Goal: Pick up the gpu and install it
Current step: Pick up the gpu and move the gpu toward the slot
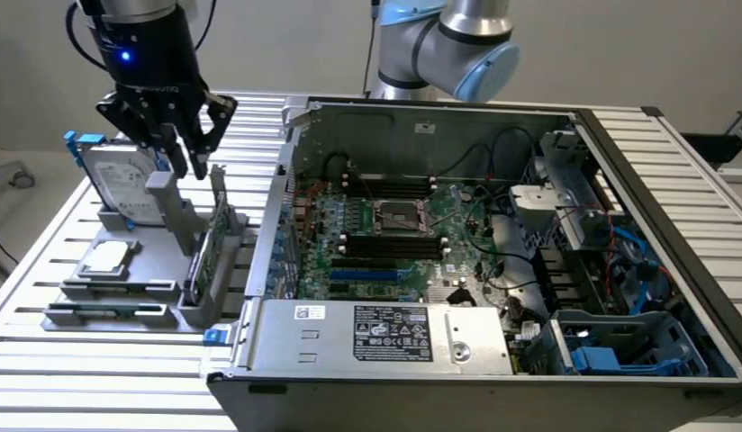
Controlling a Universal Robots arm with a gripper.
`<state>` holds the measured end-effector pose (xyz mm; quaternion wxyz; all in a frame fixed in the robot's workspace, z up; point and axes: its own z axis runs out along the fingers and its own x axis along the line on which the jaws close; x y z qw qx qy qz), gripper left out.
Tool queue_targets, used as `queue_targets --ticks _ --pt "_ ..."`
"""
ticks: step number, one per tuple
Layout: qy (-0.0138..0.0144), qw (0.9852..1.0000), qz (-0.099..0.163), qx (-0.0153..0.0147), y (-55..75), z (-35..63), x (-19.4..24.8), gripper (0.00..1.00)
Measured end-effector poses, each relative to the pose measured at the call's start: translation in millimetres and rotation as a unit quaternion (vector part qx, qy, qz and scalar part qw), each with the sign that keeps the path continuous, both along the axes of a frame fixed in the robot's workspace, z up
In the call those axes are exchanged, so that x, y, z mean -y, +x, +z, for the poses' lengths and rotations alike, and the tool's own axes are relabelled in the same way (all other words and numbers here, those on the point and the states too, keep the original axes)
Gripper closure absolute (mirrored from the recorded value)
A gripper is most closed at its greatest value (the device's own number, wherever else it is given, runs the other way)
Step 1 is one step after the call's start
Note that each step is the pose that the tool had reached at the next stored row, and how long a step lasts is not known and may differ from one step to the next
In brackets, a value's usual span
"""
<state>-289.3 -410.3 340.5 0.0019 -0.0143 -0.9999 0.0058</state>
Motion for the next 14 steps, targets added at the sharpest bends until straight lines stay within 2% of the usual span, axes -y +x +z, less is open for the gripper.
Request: queue_targets --ticks 14 --pt "-0.0001 0.9997 0.025 -0.0033 0.0 -25.4 17.1 0.7"
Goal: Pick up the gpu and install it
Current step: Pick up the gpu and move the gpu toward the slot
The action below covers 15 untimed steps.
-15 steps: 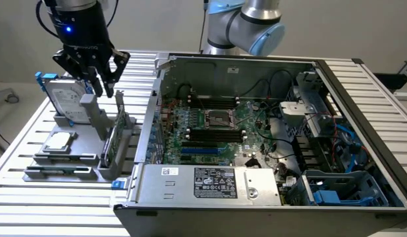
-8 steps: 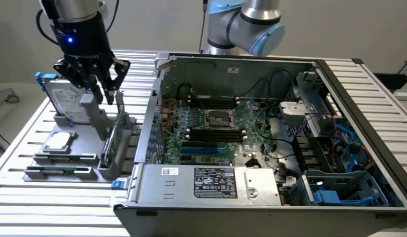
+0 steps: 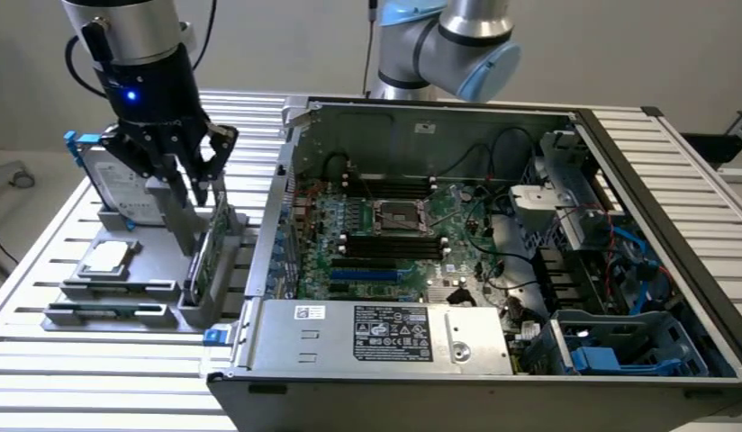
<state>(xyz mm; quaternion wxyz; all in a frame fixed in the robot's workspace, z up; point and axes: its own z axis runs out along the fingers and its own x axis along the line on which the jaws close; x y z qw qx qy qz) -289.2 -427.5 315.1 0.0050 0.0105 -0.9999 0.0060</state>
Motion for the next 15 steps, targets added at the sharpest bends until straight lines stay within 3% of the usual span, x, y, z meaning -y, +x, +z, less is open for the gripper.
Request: queue_targets --ticks 8,11,12,15 --pt "0.0001 0.9999 0.012 -0.0003 0.1 -14.8 9.6 0.7" --pt "0.0001 0.9999 0.014 -0.0004 0.0 -20.2 11.2 0.68" --pt "0.0 0.9999 0.015 -0.0004 -0.1 -21.9 11.3 0.62" --pt "0.0 0.9999 0.016 -0.0004 0.0 -27.4 11.5 0.62"
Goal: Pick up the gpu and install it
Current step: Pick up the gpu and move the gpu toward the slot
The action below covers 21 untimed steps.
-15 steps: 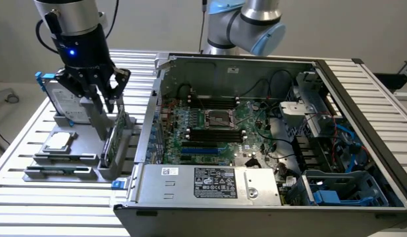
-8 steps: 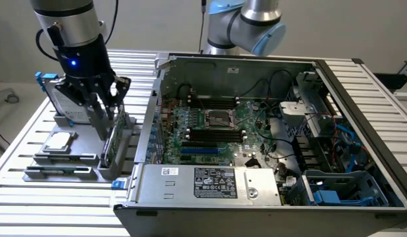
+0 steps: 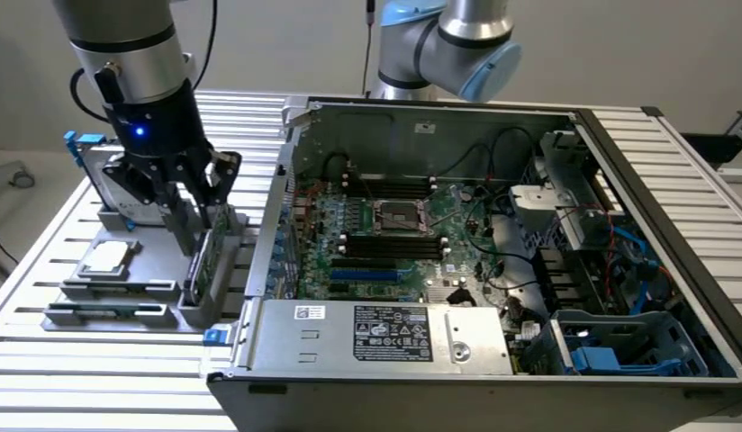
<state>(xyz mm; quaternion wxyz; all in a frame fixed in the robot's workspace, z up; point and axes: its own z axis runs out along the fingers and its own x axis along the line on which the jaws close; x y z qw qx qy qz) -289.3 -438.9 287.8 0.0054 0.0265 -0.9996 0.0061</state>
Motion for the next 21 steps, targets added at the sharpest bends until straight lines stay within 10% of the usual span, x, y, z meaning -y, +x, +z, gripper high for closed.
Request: queue_targets --ticks 21 --pt "0.0 1.0 0.0 0.0001 -0.3 -38.1 -6.8 0.62"
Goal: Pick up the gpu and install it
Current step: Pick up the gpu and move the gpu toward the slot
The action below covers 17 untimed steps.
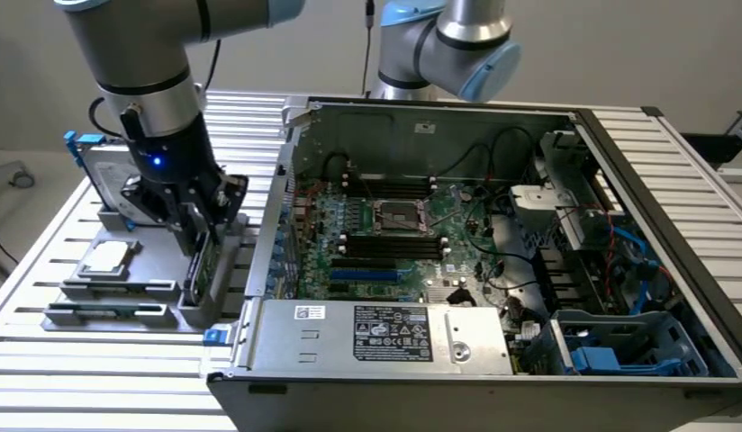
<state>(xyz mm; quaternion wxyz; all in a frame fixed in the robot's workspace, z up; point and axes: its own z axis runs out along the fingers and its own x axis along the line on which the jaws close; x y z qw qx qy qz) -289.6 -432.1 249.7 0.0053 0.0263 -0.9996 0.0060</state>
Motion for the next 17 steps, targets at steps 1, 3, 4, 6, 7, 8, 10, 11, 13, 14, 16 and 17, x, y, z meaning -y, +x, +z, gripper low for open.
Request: queue_targets --ticks 1,3,4,6,7,8,10,11,13,14,16,17 --pt "0.0 1.0 -0.001 0.0 -0.3 -1.4 -0.9 0.62" --pt "0.0 1.0 -0.003 -0.0005 -1.4 -3.1 -1.6 0.62" --pt "0.0 1.0 -0.004 -0.0011 -1.8 -3.6 -1.5 0.62" --pt "0.0011 1.0 -0.006 -0.0016 -2.0 -4.1 -1.6 0.62" --pt "0.0016 1.0 -0.007 -0.0016 -2.0 -4.2 -1.6 0.62" --pt "0.002 1.0 -0.009 -0.0015 -2.0 -4.3 -1.4 0.62" --pt "0.0026 0.9999 -0.011 -0.0015 -2.0 -4.4 -0.8 0.62" --pt "0.0026 0.9999 -0.012 -0.0015 -2.0 -4.5 -0.3 0.62" --pt "0.0027 0.9999 -0.015 -0.0014 -2.0 -4.7 0.4 0.62" --pt "0.0028 0.9999 -0.015 -0.0015 -2.0 -4.7 0.6 0.62" --pt "0.0031 0.9999 -0.016 -0.0015 -2.0 -4.7 0.8 0.62" --pt "0.0032 0.9999 -0.016 -0.0015 -2.0 -4.7 0.8 0.62"
